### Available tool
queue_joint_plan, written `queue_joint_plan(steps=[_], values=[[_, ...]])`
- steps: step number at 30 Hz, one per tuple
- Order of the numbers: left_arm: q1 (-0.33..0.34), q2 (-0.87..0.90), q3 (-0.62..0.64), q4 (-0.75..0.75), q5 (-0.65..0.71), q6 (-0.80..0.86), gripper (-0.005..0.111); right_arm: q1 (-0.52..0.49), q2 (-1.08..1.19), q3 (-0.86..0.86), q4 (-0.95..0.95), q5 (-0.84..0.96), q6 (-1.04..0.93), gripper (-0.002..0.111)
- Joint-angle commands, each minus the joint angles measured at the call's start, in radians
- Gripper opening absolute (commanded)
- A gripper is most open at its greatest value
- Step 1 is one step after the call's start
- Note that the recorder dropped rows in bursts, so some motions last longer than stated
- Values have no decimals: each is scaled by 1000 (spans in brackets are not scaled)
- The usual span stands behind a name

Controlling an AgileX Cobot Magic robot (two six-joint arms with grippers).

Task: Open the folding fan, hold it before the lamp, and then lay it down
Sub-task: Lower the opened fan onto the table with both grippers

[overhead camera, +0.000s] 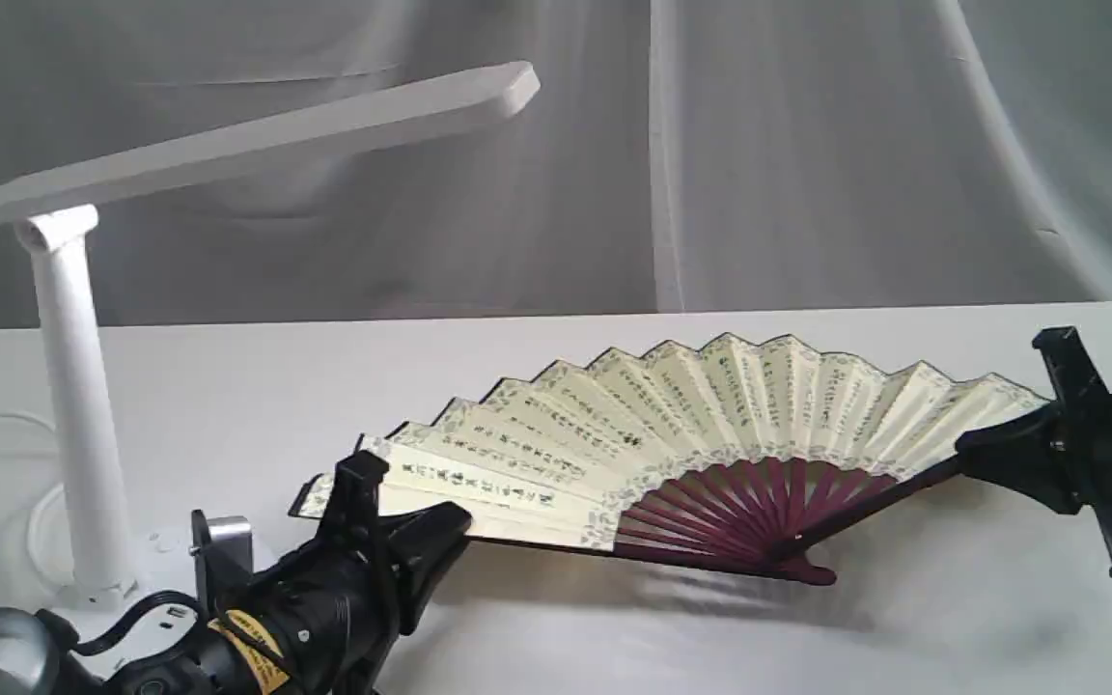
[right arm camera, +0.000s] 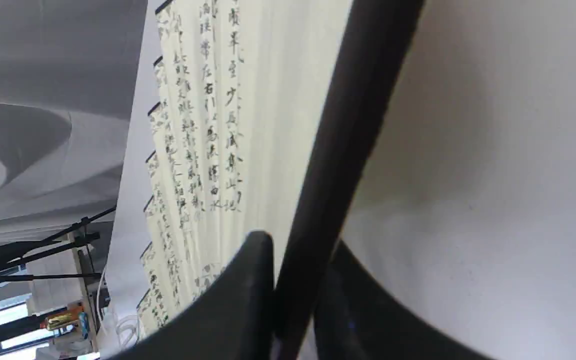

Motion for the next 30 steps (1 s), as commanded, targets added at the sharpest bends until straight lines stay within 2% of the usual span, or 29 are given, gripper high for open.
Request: queue_joint_plan(steps=[1, 9, 15, 19, 23, 30], values=[[-1, -8, -9, -15, -30, 2, 0, -3, -2, 0, -64, -82, -53, 0], [-1, -8, -9, -34, -27, 2, 0, -3, 9, 0, -64, -73, -51, 1], [-1, -8, -9, -34, -13, 2, 3, -3, 9, 0, -73, -83, -51, 25], [-1, -8, -9, -30, 81, 5, 4, -3, 9, 0, -107, -86, -49, 32], [-1, -8, -9, -16, 105, 5, 4, -3, 9, 0, -173, -90, -43, 36], [-1, -8, -9, -14, 100, 3, 4, -7, 7, 0, -144, -10, -43, 58]])
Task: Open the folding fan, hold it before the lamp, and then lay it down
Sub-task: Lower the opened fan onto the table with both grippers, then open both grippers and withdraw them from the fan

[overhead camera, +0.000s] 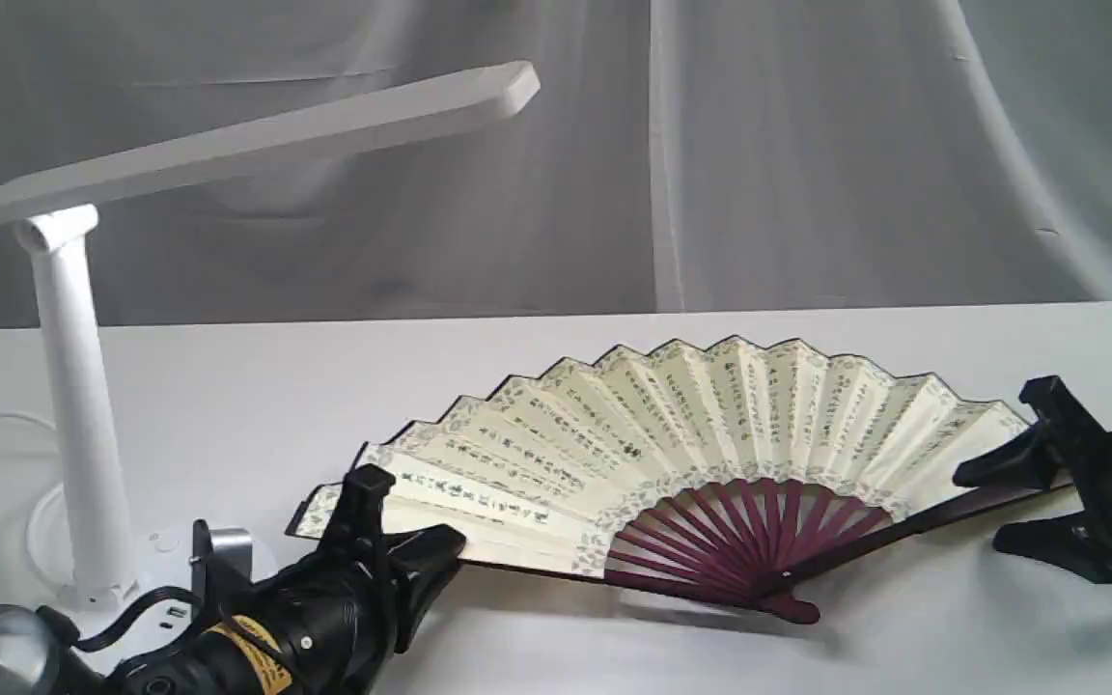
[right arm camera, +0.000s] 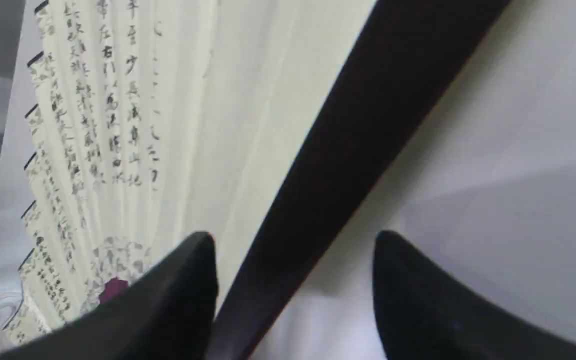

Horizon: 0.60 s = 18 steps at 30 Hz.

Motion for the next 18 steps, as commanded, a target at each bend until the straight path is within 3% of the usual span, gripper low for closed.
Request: queue_joint_plan(steps=[1, 6, 13, 18], values=[[-1, -8, -3, -5, 1, 3, 4, -10, -7, 0, 14, 42, -11, 59], [-1, -8, -3, 34, 4, 5, 5, -49, -34, 0, 7, 102, -6, 59], [-1, -8, -3, 58, 4, 3, 38, -73, -93, 0, -65, 125, 22, 59], [-1, -8, -3, 104, 58, 1, 47, -60, -98, 0, -118, 191, 51, 59]])
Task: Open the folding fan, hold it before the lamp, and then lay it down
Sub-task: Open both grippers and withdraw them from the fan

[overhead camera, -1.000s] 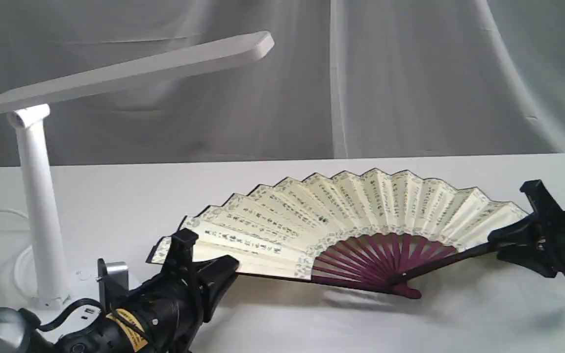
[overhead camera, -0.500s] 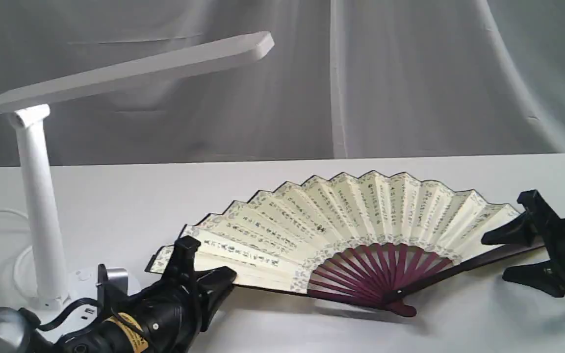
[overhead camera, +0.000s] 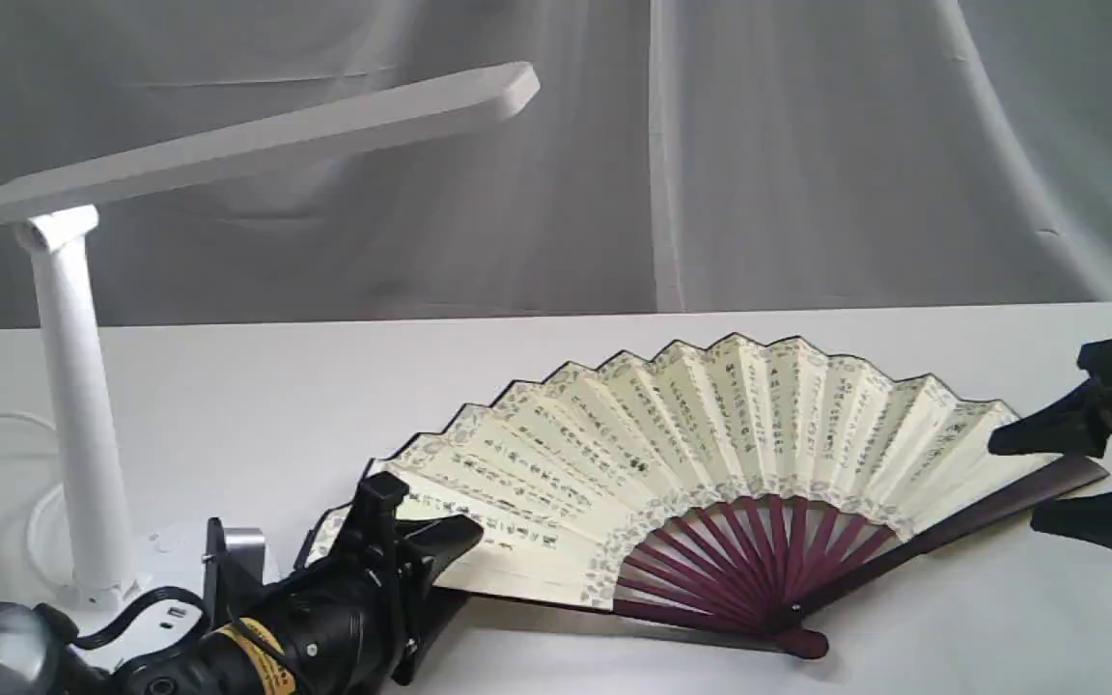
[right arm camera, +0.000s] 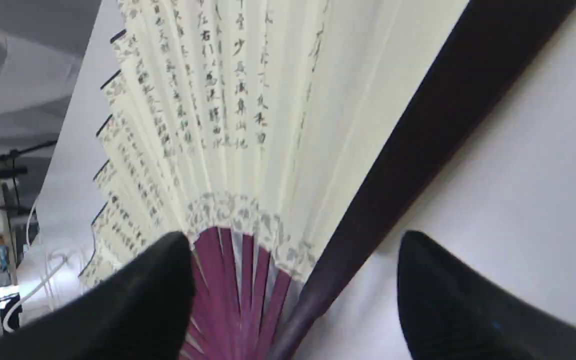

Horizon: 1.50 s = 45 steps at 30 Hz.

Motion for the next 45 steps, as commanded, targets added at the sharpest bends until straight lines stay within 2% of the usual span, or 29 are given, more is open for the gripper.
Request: queue_joint_plan(steps=[1, 7, 14, 19, 31, 40, 45], values=[[-1, -10, -1, 50, 66, -1, 47, 10, -11, 0, -42, 57, 21, 59], [10, -58, -1, 113, 188, 0, 47, 12, -14, 0, -127, 138, 111, 59], [36, -168, -1, 202, 443, 0, 47, 12, -25, 0, -167, 157, 115, 59], [36, -205, -1, 314, 472, -20, 47, 16, -26, 0, -197, 171, 115, 59], [40, -298, -1, 481, 563, -21, 46, 119, -81, 0, -251, 156, 84, 59], [40, -456, -1, 760, 710, -21, 37, 165, -174, 0, -383, 125, 116, 54], [40, -568, -1, 919, 793, -23, 25, 191, -219, 0, -444, 97, 131, 53]])
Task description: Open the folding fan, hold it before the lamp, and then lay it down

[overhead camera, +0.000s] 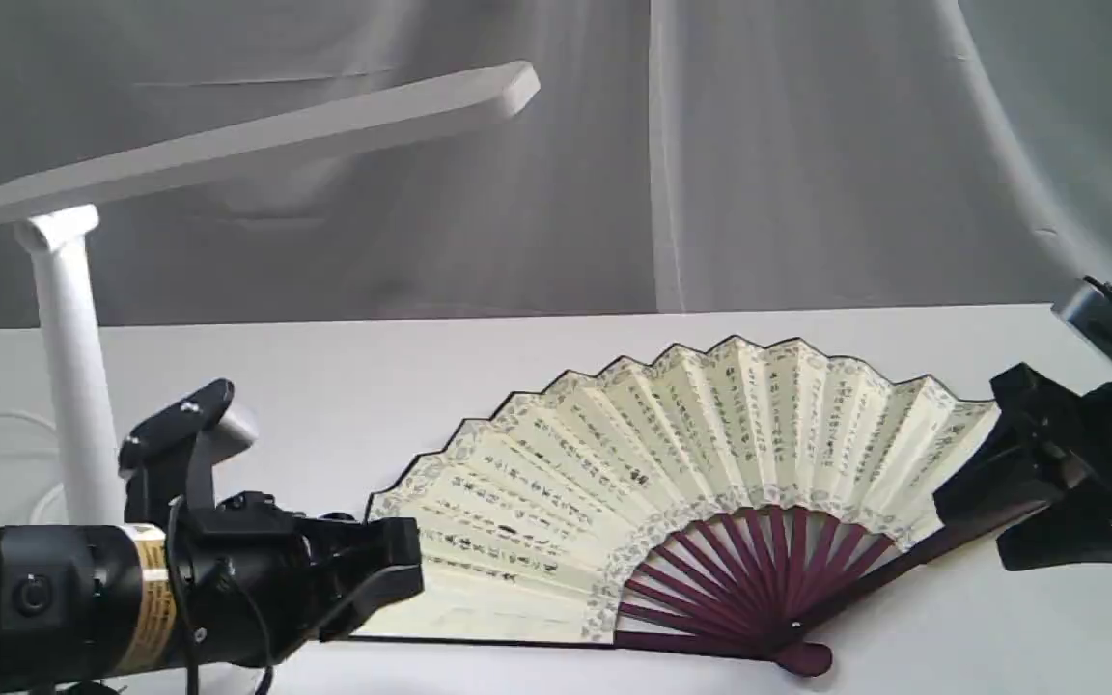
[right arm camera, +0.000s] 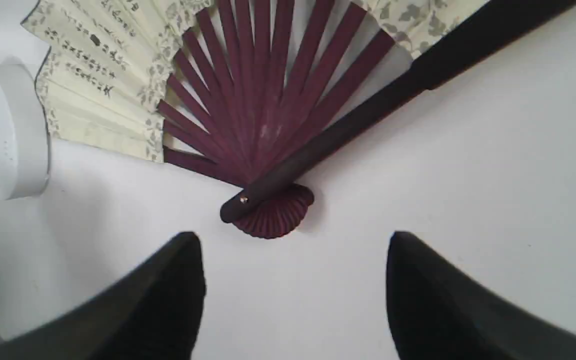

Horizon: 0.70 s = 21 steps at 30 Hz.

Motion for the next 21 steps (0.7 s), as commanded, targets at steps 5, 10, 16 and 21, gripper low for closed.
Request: queue_joint_plan(steps=[5, 10, 16, 21], values=[[3, -169, -1, 134, 158, -1, 10, 65, -55, 0, -87, -47, 34, 49], [3, -278, -1, 294, 293, 1, 4, 108, -59, 0, -100, -55, 40, 46], [3, -415, 1, 371, 469, 34, 4, 127, -59, 0, -175, -62, 108, 42], [3, -510, 1, 347, 637, 198, 4, 127, -59, 0, -245, -62, 165, 40]])
